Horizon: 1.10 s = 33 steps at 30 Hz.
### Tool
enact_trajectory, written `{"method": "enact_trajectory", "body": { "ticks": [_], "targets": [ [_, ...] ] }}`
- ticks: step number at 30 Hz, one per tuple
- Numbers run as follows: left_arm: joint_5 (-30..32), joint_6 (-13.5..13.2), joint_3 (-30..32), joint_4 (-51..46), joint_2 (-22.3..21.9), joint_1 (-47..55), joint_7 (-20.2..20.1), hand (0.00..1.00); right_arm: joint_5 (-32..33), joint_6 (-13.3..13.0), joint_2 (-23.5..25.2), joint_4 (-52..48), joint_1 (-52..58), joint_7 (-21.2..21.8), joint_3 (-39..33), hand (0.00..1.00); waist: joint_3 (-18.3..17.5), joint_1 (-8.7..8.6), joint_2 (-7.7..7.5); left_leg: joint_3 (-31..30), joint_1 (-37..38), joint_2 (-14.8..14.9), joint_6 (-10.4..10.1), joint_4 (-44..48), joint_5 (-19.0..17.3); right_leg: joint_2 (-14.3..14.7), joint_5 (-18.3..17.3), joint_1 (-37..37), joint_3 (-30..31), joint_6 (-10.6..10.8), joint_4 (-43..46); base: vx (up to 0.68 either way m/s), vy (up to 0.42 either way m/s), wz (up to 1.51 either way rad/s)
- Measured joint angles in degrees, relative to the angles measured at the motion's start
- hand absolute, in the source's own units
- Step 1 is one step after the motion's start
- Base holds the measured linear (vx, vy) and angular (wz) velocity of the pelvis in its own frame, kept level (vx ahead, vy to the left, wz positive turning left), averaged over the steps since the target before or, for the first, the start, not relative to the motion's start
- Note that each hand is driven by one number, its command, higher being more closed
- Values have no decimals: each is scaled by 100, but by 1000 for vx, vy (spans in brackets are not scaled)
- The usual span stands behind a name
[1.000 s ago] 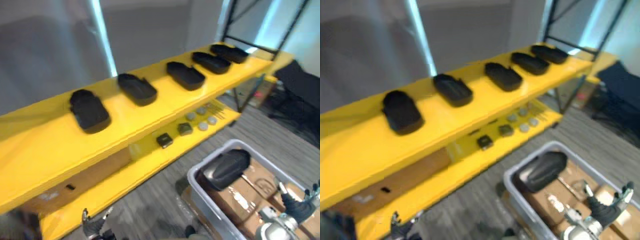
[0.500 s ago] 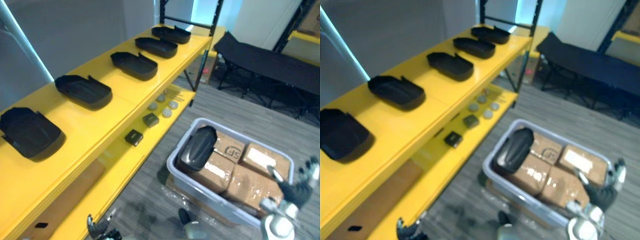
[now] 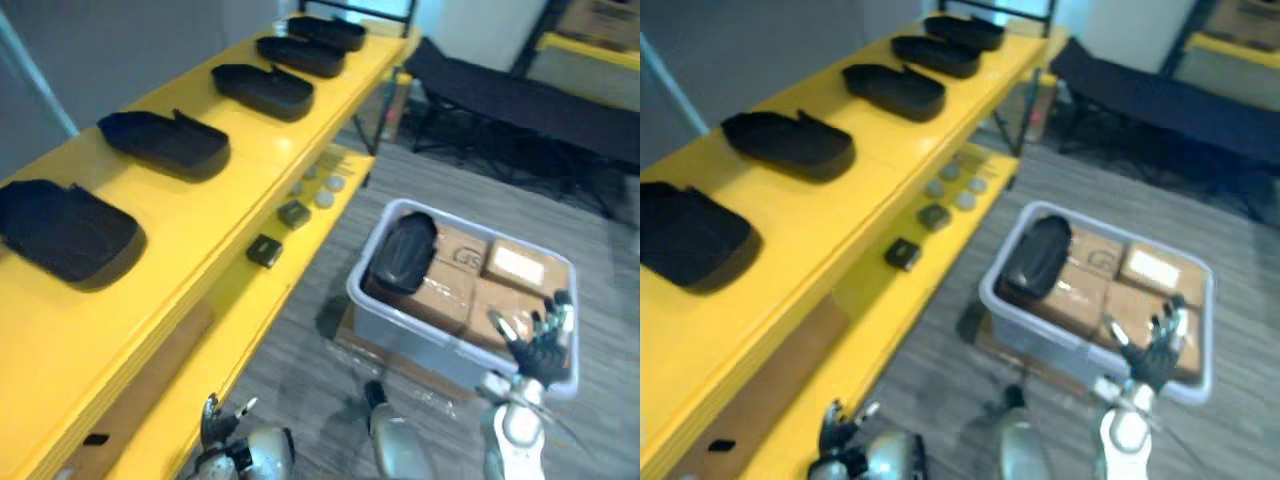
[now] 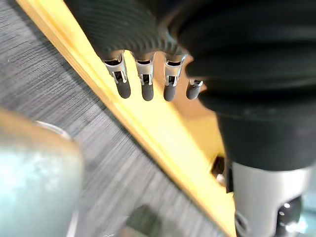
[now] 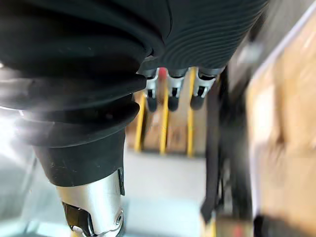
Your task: Walk over and take plastic housings, then place them on the shelf
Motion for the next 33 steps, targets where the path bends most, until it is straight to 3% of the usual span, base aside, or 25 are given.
{"method": "enact_trajectory", "body": {
  "ticks": [2, 4, 6, 7, 8, 9, 11, 12, 13, 14, 16, 17, 20, 23, 28, 33],
  "targets": [
    [-151, -15, 136, 29, -33, 28, 53, 0, -52, -5, -2, -136, -42, -24, 64, 0, 4, 75, 45, 228, 130, 199, -16, -296, 209, -174, -456, 12, -288, -294, 1027, -141, 18, -90],
    [-190, -84, 257, 52, 49, 78, 49, 0, -29, 42, -3, -174, -72, -210, 237, 0, -30, 218, -4, 384, 131, 408, -180, -638, 420, -430, -707, 27, -326, -397, 1912, -82, -56, -76],
    [-224, -100, 436, 114, 92, 220, 23, 0, -14, 124, -1, -154, -130, -357, 291, 0, -70, 324, -84, 409, 97, 493, -375, -851, 542, -603, -721, 150, -338, -419, 1991, -56, -113, -83],
    [-256, -166, 670, 352, 116, 449, -79, 0, 37, 173, -2, -40, -171, -463, 280, 0, -149, 315, -220, 504, 112, 533, -561, -1026, 643, -757, -719, 496, -398, -414, 1576, -19, -158, -71],
    [-261, -174, 710, 437, 129, 515, -107, 0, 44, 193, -3, 5, -173, -494, 261, 0, -175, 296, -262, 530, 114, 551, -607, -1054, 667, -809, -714, 639, -483, -406, 1358, 21, -164, -48],
    [-260, -186, 760, 573, 162, 619, -184, 0, 88, 240, -4, 73, -160, -516, 188, 0, -224, 292, -347, 548, 120, 547, -676, -1093, 704, -902, -662, 898, -694, -311, 844, 57, -127, -38],
    [-263, -254, 777, 767, 187, 795, -254, 0, 248, 426, -59, 431, -396, -452, -38, 0, -305, 417, -513, 640, 11, 530, -802, -1115, 809, -905, -992, 1257, -1055, 398, -534, 100, -178, -110],
    [-296, -267, 803, 782, 95, 824, -243, 0, 319, 564, -129, 559, -628, -348, -117, 0, -312, 476, -528, 523, -126, 513, -795, -1099, 886, -797, -1093, 1252, -1069, 557, -987, 126, -242, -129],
    [-292, -263, 797, 814, 58, 766, -243, 0, 338, 596, -199, 595, -763, -306, -153, 0, -230, 466, -397, 383, -187, 550, -815, -1102, 897, -695, -1043, 1234, -1044, 603, -1117, 96, -192, -81],
    [-316, -313, 723, 801, 69, 622, -237, 0, 405, 720, -324, 630, -950, -135, -205, 0, -34, 338, -233, 238, -224, 574, -850, -1157, 978, -601, -992, 1208, -1040, 548, -1188, 93, -181, -25],
    [-358, -567, 516, 701, 79, 350, -243, 0, 423, 877, -513, 704, -1119, 150, -297, 0, 213, 248, -91, 66, -193, 507, -916, -1376, 1104, -579, -1037, 1103, -1034, 475, -1053, 61, -146, -9],
    [-351, -689, 441, 661, 101, 267, -245, 0, 419, 962, -563, 723, -1223, 239, -299, 0, 258, 240, -53, 11, -197, 458, -916, -1466, 1166, -601, -1068, 986, -1019, 428, -935, 38, -105, -13],
    [-358, -799, 215, 416, 259, 90, -261, 0, 507, 1148, -677, 827, -1781, 418, -391, 0, 562, 206, -150, -123, -182, 151, -860, -1754, 1472, -831, -1155, 772, -1048, 401, -619, 11, -84, 15],
    [-308, -925, -126, 265, 338, 75, -286, 0, 940, 1409, -1285, 2001, -3187, 517, -515, 0, 772, 251, -2, -348, -219, -101, -857, -1927, 1519, -1050, -1196, 682, -1176, 385, -389, -47, 33, 40],
    [-369, -874, -585, 479, 353, -133, -492, 0, 1315, 1698, -2782, 4654, -6039, 642, -197, 0, 1050, 620, 544, -948, -708, -607, -711, -1918, 1683, -1532, -1147, 572, -1615, 469, -266, -102, 61, 57],
    [-579, -715, -884, 720, 315, -177, -729, 0, 1307, 2026, -3490, 5694, -7804, 708, 732, 0, 1166, 1021, 834, -1229, -1058, -978, -604, -2055, 2001, -1875, -1076, 416, -1903, 580, -247, -100, 43, 45]
  ]
}}
